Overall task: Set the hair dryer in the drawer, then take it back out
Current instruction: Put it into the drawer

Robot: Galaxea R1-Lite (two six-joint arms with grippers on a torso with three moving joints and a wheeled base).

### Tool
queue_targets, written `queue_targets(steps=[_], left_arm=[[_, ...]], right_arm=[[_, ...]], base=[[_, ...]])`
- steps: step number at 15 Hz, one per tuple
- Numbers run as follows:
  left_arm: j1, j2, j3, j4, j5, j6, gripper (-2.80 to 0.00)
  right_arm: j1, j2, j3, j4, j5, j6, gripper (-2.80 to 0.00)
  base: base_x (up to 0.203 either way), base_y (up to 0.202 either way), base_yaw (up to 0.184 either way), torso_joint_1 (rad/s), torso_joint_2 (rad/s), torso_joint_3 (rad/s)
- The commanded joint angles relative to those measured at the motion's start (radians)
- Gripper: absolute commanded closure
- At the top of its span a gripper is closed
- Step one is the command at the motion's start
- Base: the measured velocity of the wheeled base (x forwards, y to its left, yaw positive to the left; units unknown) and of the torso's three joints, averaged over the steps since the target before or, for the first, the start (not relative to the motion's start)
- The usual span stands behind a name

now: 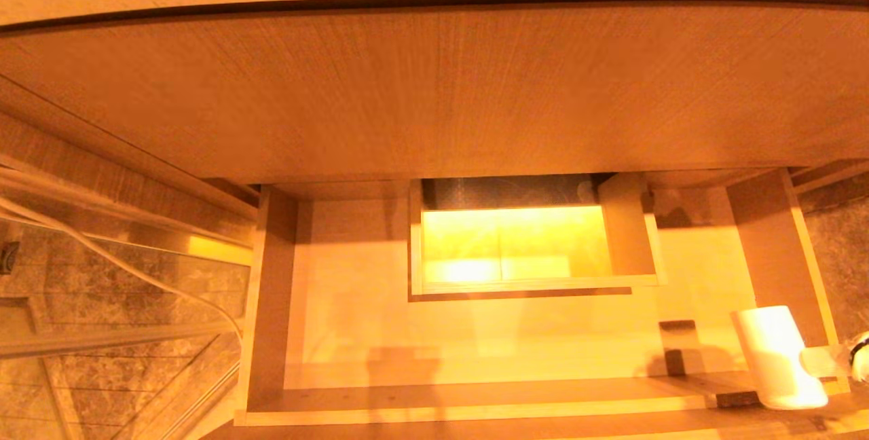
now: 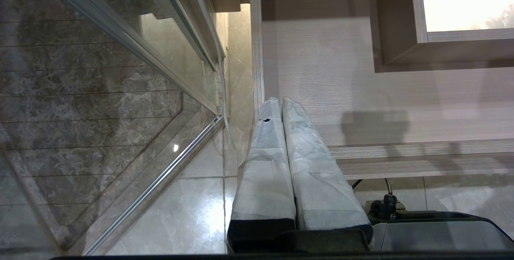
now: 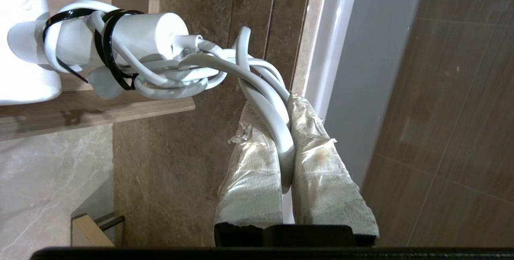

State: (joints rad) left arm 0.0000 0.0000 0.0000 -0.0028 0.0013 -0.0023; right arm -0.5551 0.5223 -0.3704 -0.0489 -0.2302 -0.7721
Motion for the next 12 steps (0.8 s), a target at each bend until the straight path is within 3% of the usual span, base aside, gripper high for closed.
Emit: queue_targets(steps=[1,12], left_arm=[[0.0,0.0,0.0,0.0,0.0,-0.001,0.0],[0.0,0.0,0.0,0.0,0.0,-0.001,0.0]], right_arm=[[0.001,-0.002,0.006,-0.002,-0.001,-0.004,0.0],[0.003,-0.012,0.039,-0.015,0.029,-0.004,0.0]], base=[[0.0,0.0,0.0,0.0,0.0,0.0],[0.0,0.0,0.0,0.0,0.0,0.0]])
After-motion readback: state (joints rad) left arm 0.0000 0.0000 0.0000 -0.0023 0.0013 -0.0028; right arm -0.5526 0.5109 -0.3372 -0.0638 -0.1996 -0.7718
